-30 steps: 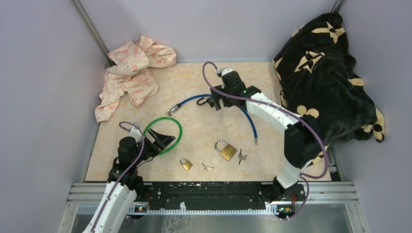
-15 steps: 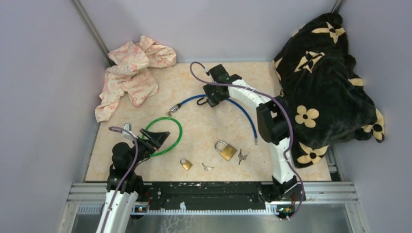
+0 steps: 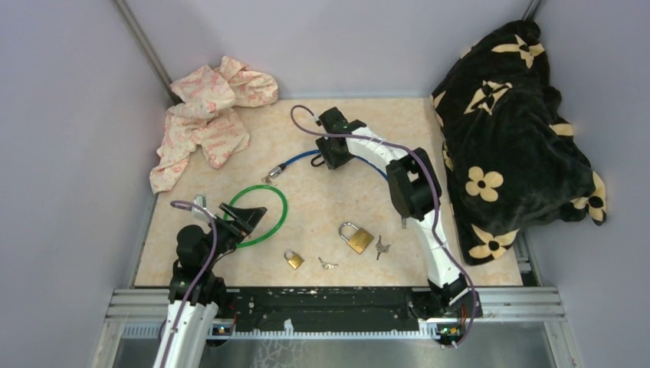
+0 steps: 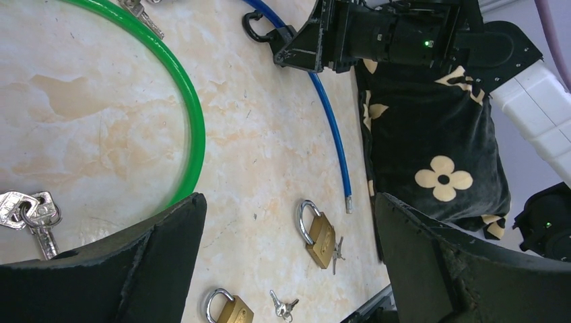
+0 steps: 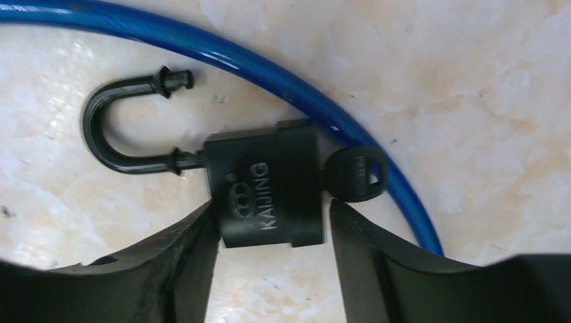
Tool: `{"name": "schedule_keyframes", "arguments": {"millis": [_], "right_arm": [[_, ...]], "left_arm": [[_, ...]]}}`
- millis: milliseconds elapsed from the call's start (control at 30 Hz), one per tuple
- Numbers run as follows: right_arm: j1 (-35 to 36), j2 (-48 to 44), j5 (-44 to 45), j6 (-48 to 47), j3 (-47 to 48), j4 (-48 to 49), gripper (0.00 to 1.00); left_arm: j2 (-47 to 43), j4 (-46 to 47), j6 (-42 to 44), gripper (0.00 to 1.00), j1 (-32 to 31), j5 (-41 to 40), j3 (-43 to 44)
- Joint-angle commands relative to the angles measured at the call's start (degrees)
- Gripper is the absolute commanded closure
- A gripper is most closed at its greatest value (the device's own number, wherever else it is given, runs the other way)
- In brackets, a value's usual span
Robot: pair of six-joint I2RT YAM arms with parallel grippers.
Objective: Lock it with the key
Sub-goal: Pick up the lock from the center of the board.
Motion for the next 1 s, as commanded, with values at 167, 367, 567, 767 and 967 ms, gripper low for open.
{"name": "schedule_keyframes", "arguments": {"millis": [167,367,567,767,967], "right_arm": [[1.07,-0.16,0.77,1.49,1.50,0.84,1.00],[1.80,-17.38,-9.37,0.88,-16.55,15.56,1.00],[6.14,-40.96,-14.49,-1.18,-41.74,39.18,1.00],[11.79,-54.90,-13.20,3.29,-52.23,47.36,1.00],[19.68,-60.14,-3.58,7.44,-53.69,49.94,1.00]], "left_arm": [[-0.91,0.78,-0.08,0.02,0.77,-0.12,-0.51],[-0.28,3.89,-0.11,0.02,0.96,1.59,-0.44],[6.95,21.69,0.13,0.10,0.80,9.71,0.68],[10.43,33.47,35.16,0.15,0.23,30.38,11.30],[15.45,0.45,90.64,0.09,0.09,42.84,28.25]]}}
